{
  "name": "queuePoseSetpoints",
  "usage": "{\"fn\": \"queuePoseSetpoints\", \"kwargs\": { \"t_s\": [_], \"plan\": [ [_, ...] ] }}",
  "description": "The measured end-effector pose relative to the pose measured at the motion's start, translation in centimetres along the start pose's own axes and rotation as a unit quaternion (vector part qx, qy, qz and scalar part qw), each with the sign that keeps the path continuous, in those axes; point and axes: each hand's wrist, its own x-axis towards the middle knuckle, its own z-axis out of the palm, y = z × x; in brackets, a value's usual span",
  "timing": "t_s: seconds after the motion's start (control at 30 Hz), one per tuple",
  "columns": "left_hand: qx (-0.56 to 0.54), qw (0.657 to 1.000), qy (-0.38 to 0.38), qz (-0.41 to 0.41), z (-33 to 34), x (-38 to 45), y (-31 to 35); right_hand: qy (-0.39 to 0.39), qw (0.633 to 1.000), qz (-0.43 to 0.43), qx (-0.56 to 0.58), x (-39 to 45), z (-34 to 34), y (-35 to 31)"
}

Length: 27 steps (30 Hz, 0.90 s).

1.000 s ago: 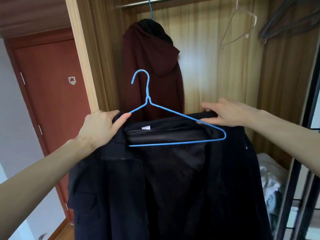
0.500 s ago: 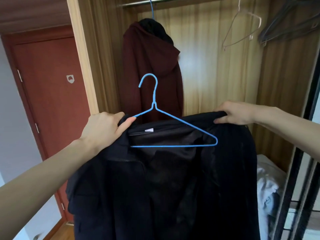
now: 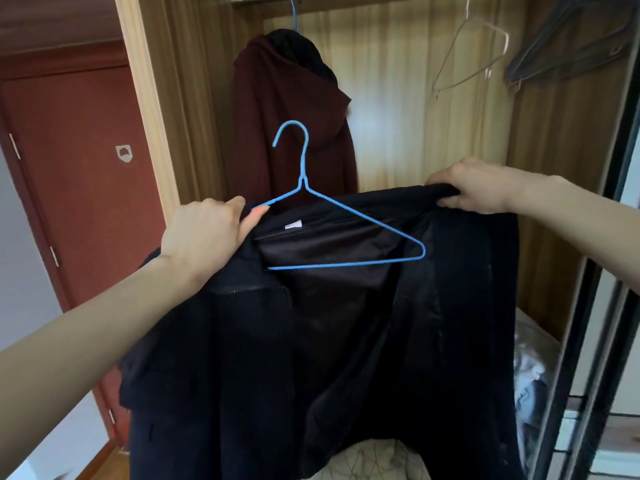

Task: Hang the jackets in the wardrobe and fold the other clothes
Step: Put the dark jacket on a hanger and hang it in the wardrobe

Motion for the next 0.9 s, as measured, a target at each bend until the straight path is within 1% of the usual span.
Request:
{"fn": "queuePoseSetpoints", "kwargs": {
  "t_s": [0.07,0.1,0.17,0.2,0.23,0.3,0.43,0.5,0.6,0.67,0.8,0.9],
  "plan": [
    [-0.017,0.999,0.002,-0.030,0.2,0.1,0.1,0.045,0.993,0.078,0.072,0.1,0.2,0.0],
    [-0.023,0.999,0.003,-0.035,0.4,0.2,0.3,0.058,0.982,0.125,0.128,0.2,0.5,0.1],
    [-0.021,0.999,-0.001,-0.031,0.5,0.4,0.5,0.040,0.947,0.202,0.246,0.2,0.8,-0.3],
    [-0.017,1.000,-0.004,-0.026,0.6,0.6,0.5,0.019,0.932,0.218,0.289,0.1,0.9,-0.5],
    [-0.014,1.000,-0.005,-0.020,0.7,0.7,0.4,0.004,0.924,0.220,0.312,-0.1,1.1,-0.6],
    [-0.010,1.000,-0.009,-0.016,1.0,0.6,0.2,0.001,0.926,0.210,0.314,-0.5,1.4,-0.7],
    [-0.015,1.000,-0.015,-0.017,1.5,0.0,0.1,0.055,0.964,0.166,0.202,-1.1,1.1,-1.1],
    [-0.010,1.000,-0.014,-0.014,1.5,0.0,0.4,0.067,0.972,0.148,0.168,-1.4,0.7,-1.5],
    [0.007,1.000,-0.024,0.001,1.2,0.1,1.0,0.076,0.969,0.130,0.196,-1.6,0.2,-2.3],
    [0.010,1.000,-0.027,0.000,1.1,0.3,1.5,0.071,0.956,0.129,0.255,-1.7,-0.3,-3.1],
    [-0.016,0.999,-0.005,-0.028,0.5,0.7,2.5,0.027,0.899,0.122,0.420,-2.1,-1.3,-5.4],
    [-0.042,0.997,0.013,-0.059,0.2,0.8,3.1,-0.006,0.860,0.094,0.501,-2.6,-1.1,-7.3]
  ]
}}
